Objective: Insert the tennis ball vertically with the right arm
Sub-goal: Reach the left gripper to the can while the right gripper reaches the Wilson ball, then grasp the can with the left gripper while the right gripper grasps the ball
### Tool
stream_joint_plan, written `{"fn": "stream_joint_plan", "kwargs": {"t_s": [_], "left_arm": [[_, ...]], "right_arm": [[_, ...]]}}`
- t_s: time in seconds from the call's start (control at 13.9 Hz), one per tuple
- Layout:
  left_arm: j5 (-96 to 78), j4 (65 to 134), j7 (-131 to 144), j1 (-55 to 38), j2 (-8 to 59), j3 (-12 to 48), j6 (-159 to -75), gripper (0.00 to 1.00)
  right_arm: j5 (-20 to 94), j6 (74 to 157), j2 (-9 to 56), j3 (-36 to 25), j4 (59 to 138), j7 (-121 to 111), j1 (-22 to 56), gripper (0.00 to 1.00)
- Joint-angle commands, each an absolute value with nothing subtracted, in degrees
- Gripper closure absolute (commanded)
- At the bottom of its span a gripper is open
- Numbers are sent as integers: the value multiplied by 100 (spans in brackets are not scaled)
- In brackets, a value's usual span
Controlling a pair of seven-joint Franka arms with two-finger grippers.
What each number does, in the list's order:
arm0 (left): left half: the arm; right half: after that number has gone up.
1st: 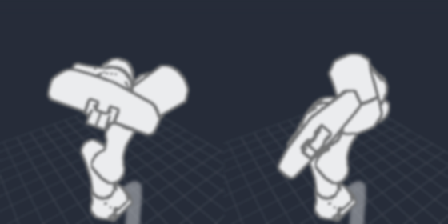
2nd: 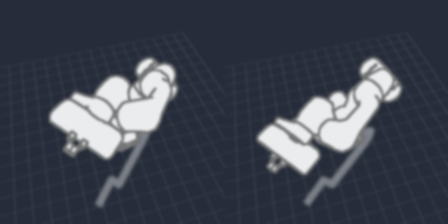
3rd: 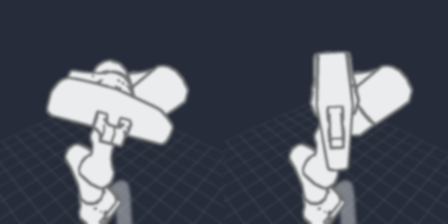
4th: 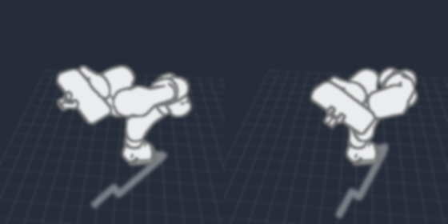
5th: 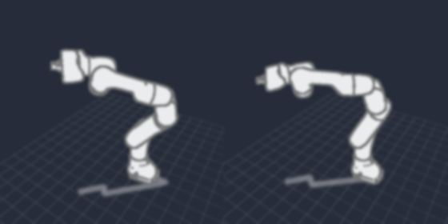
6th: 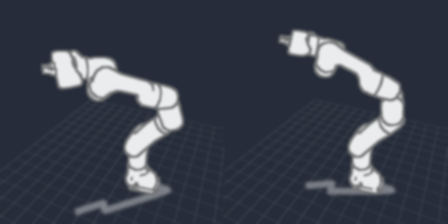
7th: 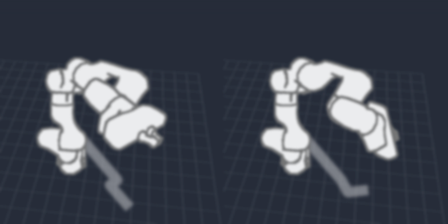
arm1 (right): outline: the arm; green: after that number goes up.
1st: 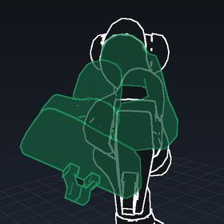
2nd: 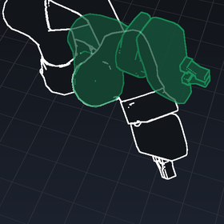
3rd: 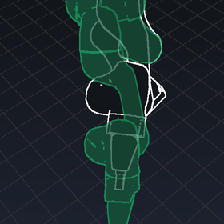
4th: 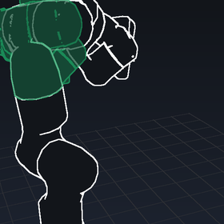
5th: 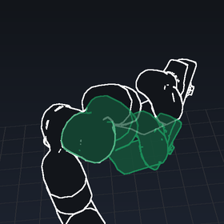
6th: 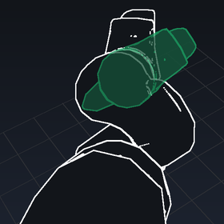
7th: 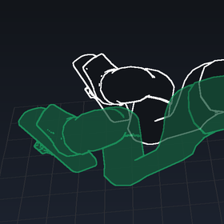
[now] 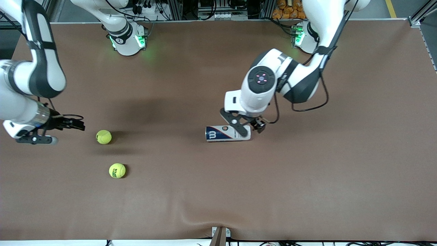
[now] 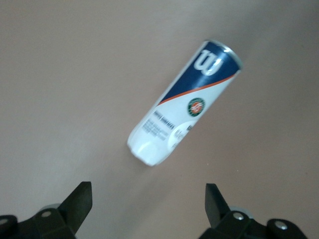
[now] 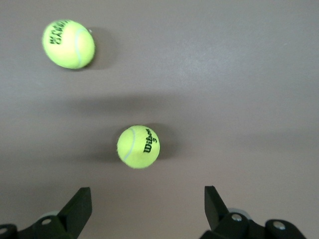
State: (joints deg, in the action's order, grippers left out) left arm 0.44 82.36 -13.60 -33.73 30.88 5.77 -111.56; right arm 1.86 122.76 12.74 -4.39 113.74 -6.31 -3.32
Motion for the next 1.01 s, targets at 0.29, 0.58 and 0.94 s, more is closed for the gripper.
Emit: {"fn": "stream_joint_plan", "kwargs": {"t_s": [0.29,0.58,0.94], "left_arm": [[246,8042,-1924,-3674,3717,527,-12030,0],[360,8042,-2723,-3726,4095,510,-12778,0],[554,7989,-3041,-3884,4359,501,-13332,0]], "right_arm": [[553,13130,1915,-360,11619,-633,-387,0],[843,13420,2249,-343,11672,-633,-361,0],[1019,13825,2478,-334,11883,-633,-273,0]]}}
